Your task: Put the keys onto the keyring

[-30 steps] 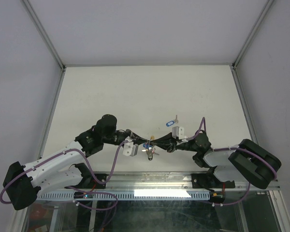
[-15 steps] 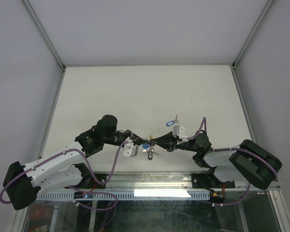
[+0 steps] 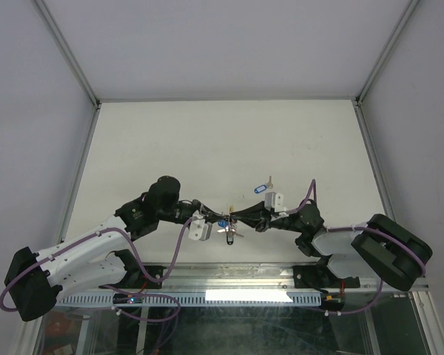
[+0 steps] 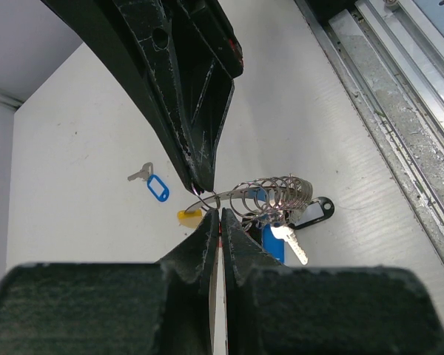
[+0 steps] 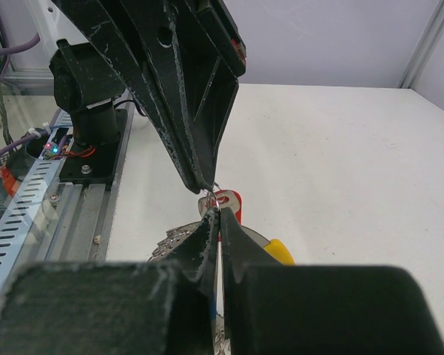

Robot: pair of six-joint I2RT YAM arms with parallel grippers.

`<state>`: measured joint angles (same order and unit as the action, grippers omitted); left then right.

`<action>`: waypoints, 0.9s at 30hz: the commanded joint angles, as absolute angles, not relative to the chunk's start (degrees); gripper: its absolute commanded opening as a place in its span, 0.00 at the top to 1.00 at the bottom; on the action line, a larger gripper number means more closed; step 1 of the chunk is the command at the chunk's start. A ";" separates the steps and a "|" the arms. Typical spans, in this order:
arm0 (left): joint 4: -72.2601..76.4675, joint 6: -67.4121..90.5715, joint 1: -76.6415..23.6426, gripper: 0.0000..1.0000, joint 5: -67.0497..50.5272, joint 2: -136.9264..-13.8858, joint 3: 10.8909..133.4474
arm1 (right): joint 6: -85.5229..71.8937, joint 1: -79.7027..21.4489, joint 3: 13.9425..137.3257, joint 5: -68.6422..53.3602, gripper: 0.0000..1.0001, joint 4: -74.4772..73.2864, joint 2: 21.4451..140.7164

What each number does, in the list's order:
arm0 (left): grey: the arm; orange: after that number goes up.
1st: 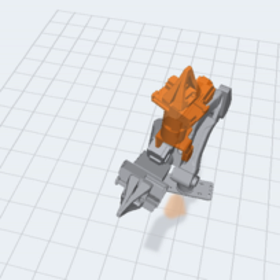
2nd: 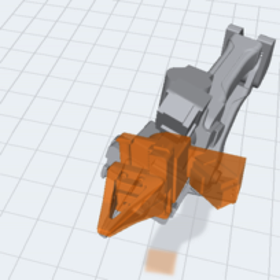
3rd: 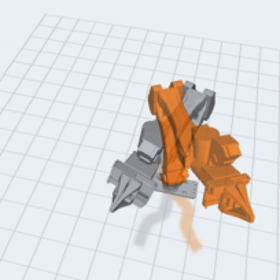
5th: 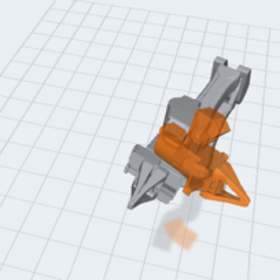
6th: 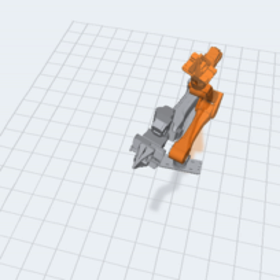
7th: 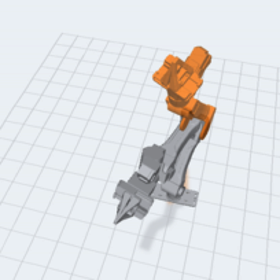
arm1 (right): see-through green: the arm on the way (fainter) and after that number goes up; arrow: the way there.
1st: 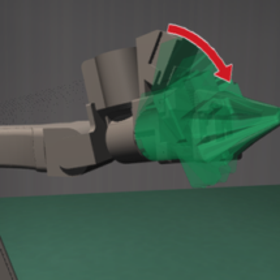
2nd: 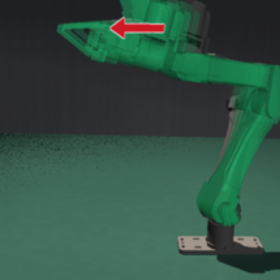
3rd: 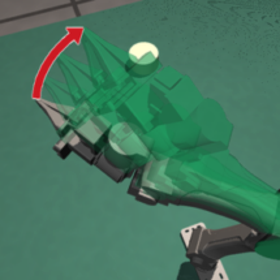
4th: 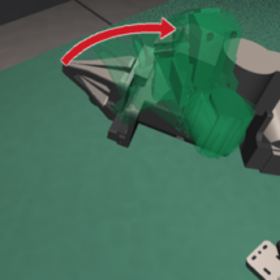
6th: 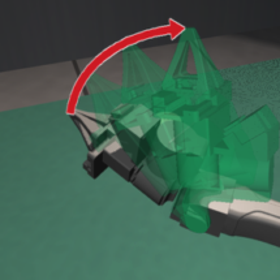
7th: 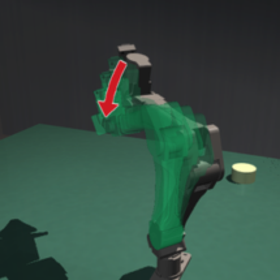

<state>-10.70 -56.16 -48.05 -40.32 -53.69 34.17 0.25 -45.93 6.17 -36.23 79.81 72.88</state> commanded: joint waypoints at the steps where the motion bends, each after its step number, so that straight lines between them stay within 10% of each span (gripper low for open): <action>1: -10.63 -56.70 -48.60 1.00 -41.56 -53.81 36.11 | 0.47 -45.50 6.46 -33.79 1.00 84.40 71.11; 27: 16.08 -21.39 -48.91 0.71 -25.21 -46.45 27.06 | 0.34 -45.53 4.59 -32.40 1.00 88.52 71.48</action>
<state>0.93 -37.93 -48.45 -32.38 -48.40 30.61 0.03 -45.71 4.80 -33.65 81.30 72.69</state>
